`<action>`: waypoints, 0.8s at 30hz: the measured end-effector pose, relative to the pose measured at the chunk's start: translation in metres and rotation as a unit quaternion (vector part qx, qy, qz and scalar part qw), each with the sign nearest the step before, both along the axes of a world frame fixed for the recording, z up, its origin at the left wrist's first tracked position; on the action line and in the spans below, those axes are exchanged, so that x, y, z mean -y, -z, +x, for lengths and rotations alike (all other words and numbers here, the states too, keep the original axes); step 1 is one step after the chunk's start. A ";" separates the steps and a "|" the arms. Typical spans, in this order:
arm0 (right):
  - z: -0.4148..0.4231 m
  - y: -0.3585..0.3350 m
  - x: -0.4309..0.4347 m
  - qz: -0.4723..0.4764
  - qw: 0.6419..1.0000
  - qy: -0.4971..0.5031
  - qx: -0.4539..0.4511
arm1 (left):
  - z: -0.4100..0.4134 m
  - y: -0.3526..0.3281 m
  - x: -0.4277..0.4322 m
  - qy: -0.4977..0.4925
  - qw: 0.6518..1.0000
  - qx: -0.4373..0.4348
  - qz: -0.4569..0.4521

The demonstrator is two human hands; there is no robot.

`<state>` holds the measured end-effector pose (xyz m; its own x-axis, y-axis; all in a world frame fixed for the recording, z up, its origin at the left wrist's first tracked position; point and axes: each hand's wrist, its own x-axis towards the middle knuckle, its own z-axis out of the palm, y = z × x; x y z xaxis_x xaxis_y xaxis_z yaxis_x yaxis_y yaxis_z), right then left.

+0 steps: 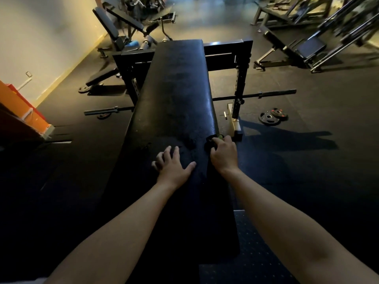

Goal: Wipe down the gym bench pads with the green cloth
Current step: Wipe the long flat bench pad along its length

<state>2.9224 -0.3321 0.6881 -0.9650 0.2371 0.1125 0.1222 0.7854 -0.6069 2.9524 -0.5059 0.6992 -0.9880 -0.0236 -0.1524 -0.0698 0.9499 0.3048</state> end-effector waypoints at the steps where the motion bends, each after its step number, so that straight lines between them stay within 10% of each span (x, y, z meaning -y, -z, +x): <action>1: -0.001 -0.002 0.003 0.027 1.000 -0.008 0.000 | 0.000 0.001 0.000 0.003 1.000 -0.003 0.000; 11: -0.004 -0.019 0.048 0.098 0.976 -0.195 0.008 | 0.000 0.000 0.009 0.027 1.000 -0.009 0.003; 24: -0.028 -0.008 -0.009 -0.017 0.996 0.034 0.076 | 0.000 0.006 0.005 0.003 1.000 -0.023 0.010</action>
<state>2.8942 -0.3226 0.6962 -0.9520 0.3029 -0.0433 0.2665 0.7513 -0.6038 2.9527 -0.5105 0.6929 -0.9941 -0.0155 -0.1074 -0.0500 0.9438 0.3266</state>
